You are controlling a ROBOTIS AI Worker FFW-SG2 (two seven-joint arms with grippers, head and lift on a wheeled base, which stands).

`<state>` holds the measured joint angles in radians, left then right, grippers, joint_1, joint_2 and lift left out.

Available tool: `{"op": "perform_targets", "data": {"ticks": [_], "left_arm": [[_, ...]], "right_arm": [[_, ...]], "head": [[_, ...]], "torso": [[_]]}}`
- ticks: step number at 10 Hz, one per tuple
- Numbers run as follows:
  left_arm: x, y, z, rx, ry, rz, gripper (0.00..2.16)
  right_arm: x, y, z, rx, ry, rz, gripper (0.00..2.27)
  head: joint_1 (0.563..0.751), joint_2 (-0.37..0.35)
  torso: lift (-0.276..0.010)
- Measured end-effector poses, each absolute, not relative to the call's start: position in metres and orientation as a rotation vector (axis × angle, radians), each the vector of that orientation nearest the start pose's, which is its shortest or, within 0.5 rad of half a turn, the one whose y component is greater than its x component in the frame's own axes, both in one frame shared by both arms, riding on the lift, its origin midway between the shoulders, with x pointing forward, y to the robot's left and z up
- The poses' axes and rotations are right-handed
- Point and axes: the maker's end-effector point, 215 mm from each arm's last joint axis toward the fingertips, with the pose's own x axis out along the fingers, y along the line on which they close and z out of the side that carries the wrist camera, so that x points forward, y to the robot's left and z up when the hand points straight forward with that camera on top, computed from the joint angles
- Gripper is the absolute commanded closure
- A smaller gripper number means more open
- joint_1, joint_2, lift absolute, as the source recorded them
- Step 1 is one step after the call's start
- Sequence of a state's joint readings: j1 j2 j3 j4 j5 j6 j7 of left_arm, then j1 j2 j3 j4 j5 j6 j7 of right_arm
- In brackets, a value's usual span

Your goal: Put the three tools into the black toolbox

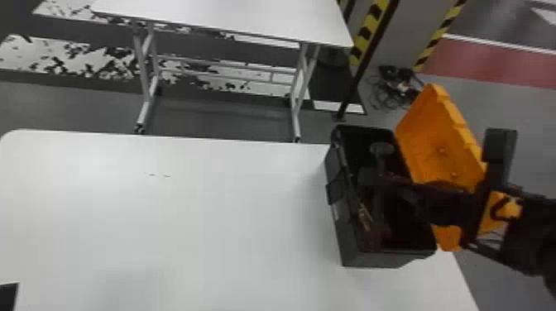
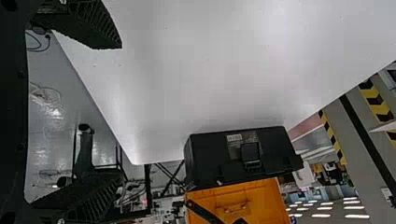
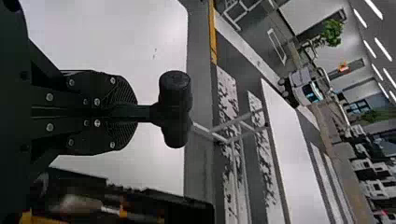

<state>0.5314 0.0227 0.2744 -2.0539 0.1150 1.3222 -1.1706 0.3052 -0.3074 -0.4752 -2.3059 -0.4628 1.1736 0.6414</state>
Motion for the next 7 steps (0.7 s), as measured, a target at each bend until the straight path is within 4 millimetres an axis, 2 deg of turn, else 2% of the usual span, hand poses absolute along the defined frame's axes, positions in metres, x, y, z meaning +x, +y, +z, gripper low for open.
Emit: {"op": "perform_targets", "data": {"ticks": [1, 3, 5, 7], "left_arm": [[0.21, 0.132, -0.5, -0.862, 1.08, -0.762, 0.03], [0.212, 0.133, -0.499, -0.856, 1.076, -0.765, 0.03], [0.214, 0.14, -0.494, -0.858, 1.066, -0.767, 0.03], [0.217, 0.152, -0.489, -0.874, 1.041, -0.755, 0.03]], "right_arm": [[0.419, -0.315, -0.333, 0.165, 0.566, 0.425, 2.25], [0.439, -0.342, -0.336, 0.064, 0.527, 0.375, 2.25], [0.459, -0.355, -0.346, 0.005, 0.472, 0.386, 2.25], [0.47, -0.352, -0.355, -0.027, 0.4, 0.459, 2.25]], "head": [[0.695, -0.324], [0.695, -0.35], [0.695, -0.35], [0.695, -0.33]], "torso": [[-0.051], [-0.051], [-0.051], [-0.051]]}}
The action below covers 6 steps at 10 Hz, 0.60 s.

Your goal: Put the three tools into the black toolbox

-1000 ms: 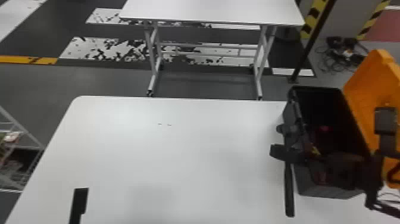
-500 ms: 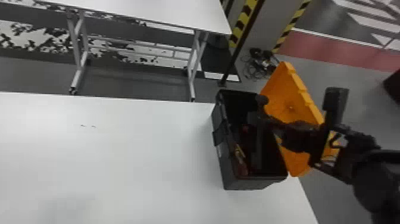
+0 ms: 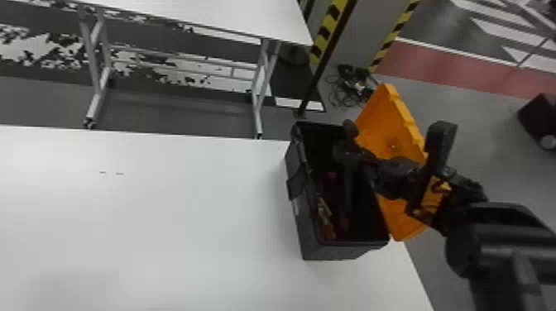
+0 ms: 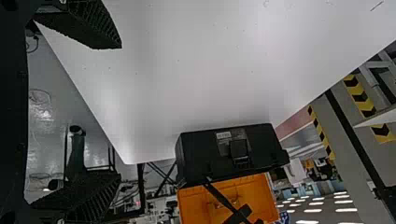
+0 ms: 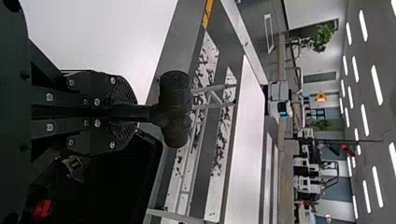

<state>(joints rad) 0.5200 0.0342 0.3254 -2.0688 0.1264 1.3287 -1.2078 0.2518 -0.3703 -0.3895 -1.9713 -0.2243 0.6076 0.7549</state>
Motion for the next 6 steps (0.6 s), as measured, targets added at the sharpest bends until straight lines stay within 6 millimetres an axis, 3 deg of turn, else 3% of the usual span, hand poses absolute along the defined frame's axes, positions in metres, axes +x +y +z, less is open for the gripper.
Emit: {"op": "perform_targets", "data": {"ticks": [1, 2, 3, 4, 6], "left_arm": [[0.219, 0.158, -0.487, -0.879, 1.031, -0.748, 0.03], [0.22, 0.162, -0.487, -0.878, 1.026, -0.74, 0.03], [0.221, 0.165, -0.486, -0.871, 1.024, -0.733, 0.03], [0.223, 0.166, -0.485, -0.862, 1.02, -0.73, 0.03], [0.228, 0.168, -0.489, -0.816, 1.026, -0.691, 0.03]], "right_arm": [[0.471, -0.352, -0.358, -0.049, 0.378, 0.481, 2.25], [0.471, -0.356, -0.361, -0.063, 0.368, 0.487, 1.88], [0.468, -0.36, -0.365, -0.058, 0.368, 0.486, 0.19], [0.462, -0.367, -0.372, -0.022, 0.39, 0.474, 0.0], [0.439, -0.366, -0.379, 0.139, 0.424, 0.458, 0.05]], "head": [[0.695, -0.324], [0.695, -0.316], [0.695, -0.317], [0.695, -0.327], [0.695, -0.336]], "torso": [[-0.051], [-0.051], [-0.051], [-0.051], [-0.051]]}}
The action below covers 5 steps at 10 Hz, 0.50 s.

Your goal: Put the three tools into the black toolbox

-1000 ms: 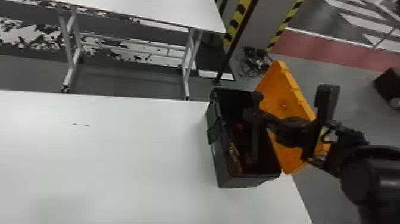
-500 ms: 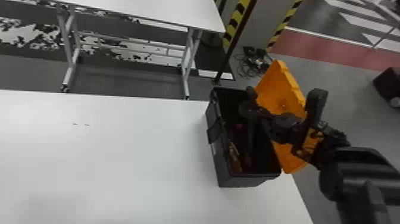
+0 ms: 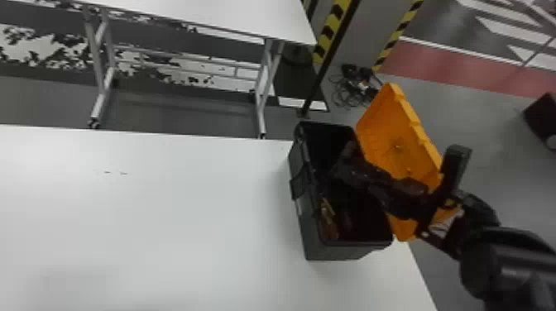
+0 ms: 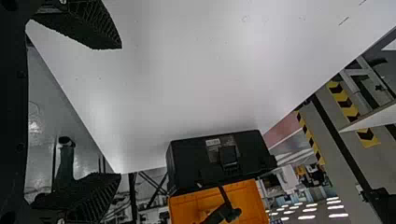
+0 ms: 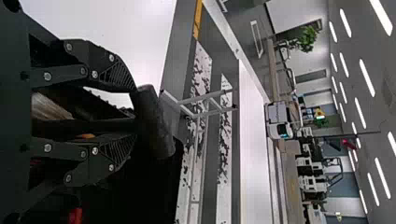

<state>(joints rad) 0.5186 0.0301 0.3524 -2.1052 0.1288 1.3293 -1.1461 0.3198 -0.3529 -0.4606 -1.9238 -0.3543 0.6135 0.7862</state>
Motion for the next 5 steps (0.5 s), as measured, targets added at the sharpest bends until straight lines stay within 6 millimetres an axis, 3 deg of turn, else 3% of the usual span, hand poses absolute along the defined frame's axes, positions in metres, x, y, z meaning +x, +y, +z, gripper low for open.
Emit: {"op": "perform_targets", "data": {"ticks": [2, 4, 5], "left_arm": [[0.241, 0.176, -0.5, -0.722, 1.013, -0.606, 0.03], [0.269, 0.185, -0.494, -0.611, 0.912, -0.568, 0.03], [0.29, 0.189, -0.486, -0.521, 0.838, -0.541, 0.03]], "right_arm": [[0.416, -0.325, -0.376, 0.266, 0.41, 0.427, 0.05], [0.395, -0.261, -0.381, 0.314, 0.401, 0.406, 0.06], [0.388, -0.234, -0.377, 0.312, 0.371, 0.391, 0.07]], "head": [[0.695, -0.277], [0.695, -0.148], [0.695, -0.116]], "torso": [[-0.051], [-0.051], [-0.051]]}}
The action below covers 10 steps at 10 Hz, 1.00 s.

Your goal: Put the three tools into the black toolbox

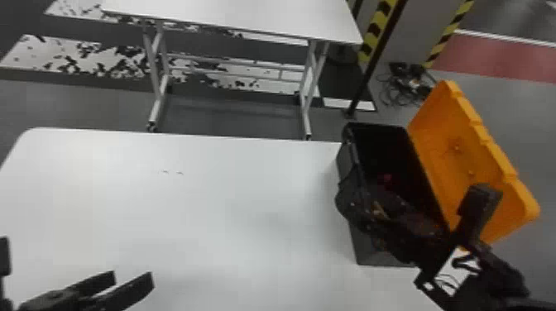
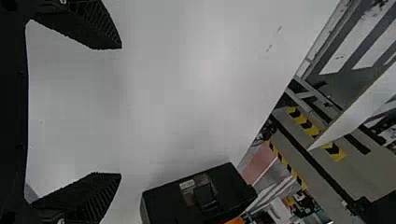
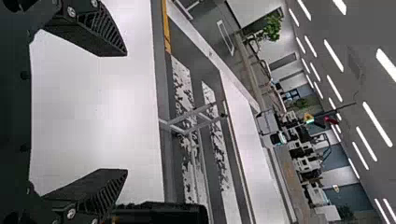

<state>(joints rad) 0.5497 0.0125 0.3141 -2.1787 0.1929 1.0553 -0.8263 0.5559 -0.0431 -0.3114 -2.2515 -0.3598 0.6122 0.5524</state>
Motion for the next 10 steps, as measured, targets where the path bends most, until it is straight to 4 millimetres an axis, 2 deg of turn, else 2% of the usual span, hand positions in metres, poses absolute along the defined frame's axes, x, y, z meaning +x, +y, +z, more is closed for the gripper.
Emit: {"op": "perform_targets", "data": {"ticks": [1, 2, 3, 4, 5, 7, 8, 10], "left_arm": [[0.312, 0.191, -0.471, -0.433, 0.743, -0.523, 0.03], [0.334, 0.194, -0.447, -0.34, 0.622, -0.507, 0.03], [0.347, 0.197, -0.417, -0.256, 0.502, -0.497, 0.03], [0.351, 0.202, -0.392, -0.195, 0.41, -0.49, 0.03], [0.348, 0.211, -0.366, -0.164, 0.326, -0.488, 0.03], [0.335, 0.244, -0.334, -0.134, 0.194, -0.452, 0.04], [0.326, 0.255, -0.331, -0.12, 0.15, -0.433, 0.04], [0.312, 0.278, -0.341, -0.131, 0.112, -0.353, 0.04]], "right_arm": [[0.382, -0.212, -0.367, 0.287, 0.327, 0.364, 0.07], [0.377, -0.197, -0.355, 0.228, 0.281, 0.329, 0.07], [0.369, -0.184, -0.339, 0.144, 0.22, 0.293, 0.08], [0.357, -0.171, -0.326, 0.102, 0.171, 0.28, 0.08], [0.342, -0.162, -0.314, 0.075, 0.119, 0.263, 0.08], [0.317, -0.156, -0.301, 0.053, 0.044, 0.229, 0.08], [0.308, -0.157, -0.299, 0.048, 0.013, 0.214, 0.08], [0.297, -0.158, -0.309, 0.045, 0.005, 0.21, 0.08]], "head": [[0.695, -0.039], [0.695, -0.019], [0.695, 0.011], [0.695, 0.044], [0.695, 0.08], [0.695, 0.141], [0.695, 0.171], [0.695, 0.216]], "torso": [[-0.051], [-0.051], [-0.051], [-0.051], [-0.051], [-0.051], [-0.051], [-0.051]]}}
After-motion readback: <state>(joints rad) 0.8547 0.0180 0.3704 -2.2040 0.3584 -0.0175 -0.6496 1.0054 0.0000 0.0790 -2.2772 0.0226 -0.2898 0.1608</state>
